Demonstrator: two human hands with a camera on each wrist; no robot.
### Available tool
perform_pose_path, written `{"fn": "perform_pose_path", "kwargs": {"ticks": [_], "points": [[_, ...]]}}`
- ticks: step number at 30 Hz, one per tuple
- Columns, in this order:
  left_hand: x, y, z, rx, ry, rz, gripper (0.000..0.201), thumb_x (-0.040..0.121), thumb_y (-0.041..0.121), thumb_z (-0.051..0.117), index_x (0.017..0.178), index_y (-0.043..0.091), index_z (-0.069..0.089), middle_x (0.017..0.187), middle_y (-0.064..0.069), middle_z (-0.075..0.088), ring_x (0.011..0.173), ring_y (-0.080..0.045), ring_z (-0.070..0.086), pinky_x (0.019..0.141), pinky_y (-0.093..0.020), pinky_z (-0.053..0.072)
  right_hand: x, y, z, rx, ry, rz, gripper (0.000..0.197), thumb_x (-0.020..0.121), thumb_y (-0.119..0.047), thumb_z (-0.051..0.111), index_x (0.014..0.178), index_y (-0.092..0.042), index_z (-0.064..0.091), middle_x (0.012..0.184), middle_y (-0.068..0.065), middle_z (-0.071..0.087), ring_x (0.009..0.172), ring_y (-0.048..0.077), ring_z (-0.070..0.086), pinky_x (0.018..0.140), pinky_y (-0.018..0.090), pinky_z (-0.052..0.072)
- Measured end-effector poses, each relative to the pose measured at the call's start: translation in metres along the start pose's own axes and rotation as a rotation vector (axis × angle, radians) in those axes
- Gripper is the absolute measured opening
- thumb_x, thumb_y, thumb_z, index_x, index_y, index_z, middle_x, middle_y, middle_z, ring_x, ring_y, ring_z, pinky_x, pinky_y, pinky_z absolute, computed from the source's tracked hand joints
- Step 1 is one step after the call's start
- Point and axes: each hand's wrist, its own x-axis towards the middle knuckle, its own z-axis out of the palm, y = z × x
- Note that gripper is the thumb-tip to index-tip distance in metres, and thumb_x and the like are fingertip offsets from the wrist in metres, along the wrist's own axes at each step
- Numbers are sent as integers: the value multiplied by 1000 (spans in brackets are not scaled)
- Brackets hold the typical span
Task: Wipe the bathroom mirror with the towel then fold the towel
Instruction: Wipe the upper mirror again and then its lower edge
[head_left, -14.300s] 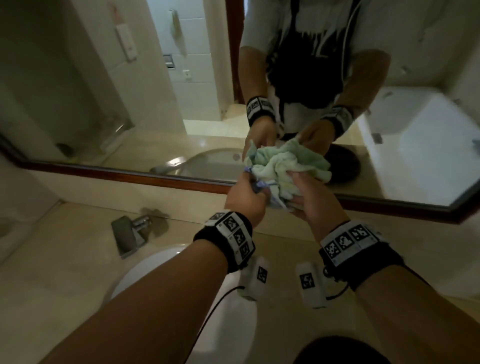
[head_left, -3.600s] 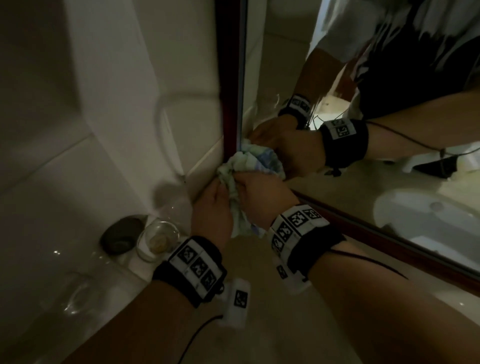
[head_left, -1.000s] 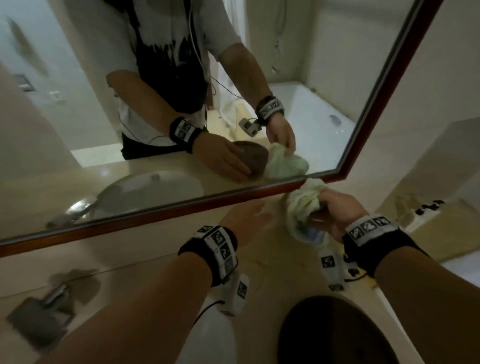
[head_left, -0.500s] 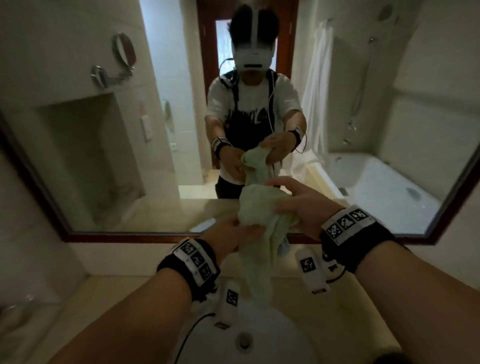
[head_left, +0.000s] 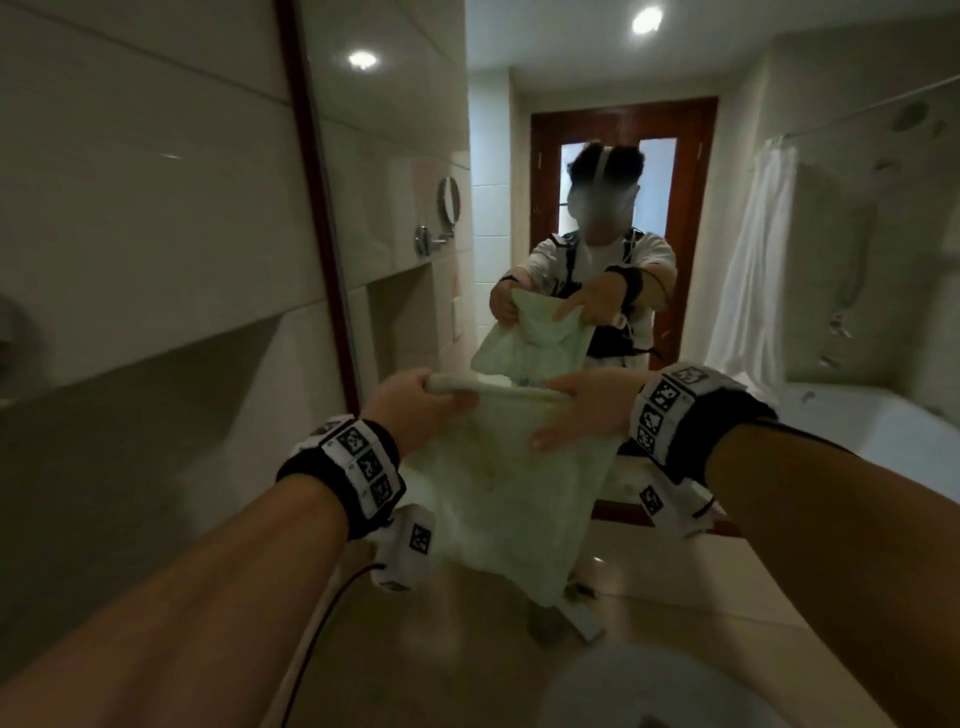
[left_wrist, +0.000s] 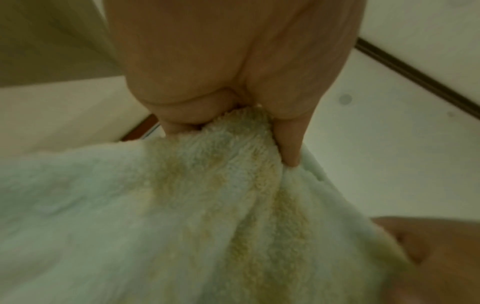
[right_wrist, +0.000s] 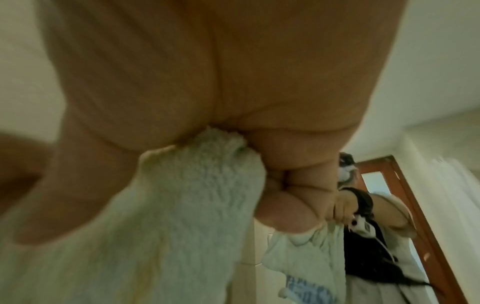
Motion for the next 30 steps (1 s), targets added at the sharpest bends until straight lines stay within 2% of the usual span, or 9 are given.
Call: {"fn": "perform_pose_path", "kwargs": {"ticks": [4,6,9,12,16,20,24,27,30], "points": [[0,1,-39,-138,35,36,37,79,51,78,97,20,69,95,-7,74,87,-28,73,78,-52,63,17,-33,3,-251,75,-23,53,90,-55,64,121,-13,68,110,3,68,99,21,63,73,24,42],[2,1,-53,-236,53,17,37,75,44,81,102,22,68,101,-8,74,93,-29,73,81,-52,63,27,-39,0,-181,136,-43,42,97,-48,57,103,-9,71,93,5,64,82,19,57,66,24,40],[7,-4,-66,-449,77,-26,45,69,28,85,107,14,66,110,-16,73,99,-35,72,87,-54,61,36,-37,-13,105,281,-91,33,99,-38,57,79,-13,62,77,1,55,68,13,50,60,22,37],[15,1,-73,-684,81,-9,35,77,15,84,105,8,63,115,-23,72,97,-38,73,81,-50,62,41,-41,-35,413,434,-190,28,98,-33,59,92,-7,70,80,4,63,74,17,58,65,24,42],[34,28,-81,-760,123,43,42,78,1,80,113,9,59,119,-21,70,101,-37,73,85,-51,60,56,-55,-66,432,465,-275,21,92,-41,63,91,-20,69,88,0,71,83,19,67,79,34,51],[55,68,-93,-627,122,154,63,85,-3,71,138,21,48,128,-10,66,114,-30,68,96,-52,57,64,-70,-105,295,414,-391,13,85,-31,74,85,-27,62,81,-9,65,77,9,62,63,24,42],[73,99,-111,-342,170,257,75,91,4,67,148,38,32,126,3,62,113,-20,64,98,-47,56,84,-80,-122,-3,436,-409,41,81,-14,66,114,-30,48,94,-3,65,84,20,65,71,34,55],[88,114,-123,-150,180,308,85,89,12,69,152,43,20,124,8,60,110,-16,65,97,-45,57,102,-86,-130,-146,633,-416,73,88,-6,55,145,-35,18,103,7,61,74,25,65,66,41,57],[108,125,-137,-8,199,370,96,89,18,71,156,44,7,129,4,60,111,-19,65,97,-46,57,107,-95,-142,-288,827,-478,91,93,-3,49,151,-45,-6,118,13,51,69,27,62,59,38,53]]}}
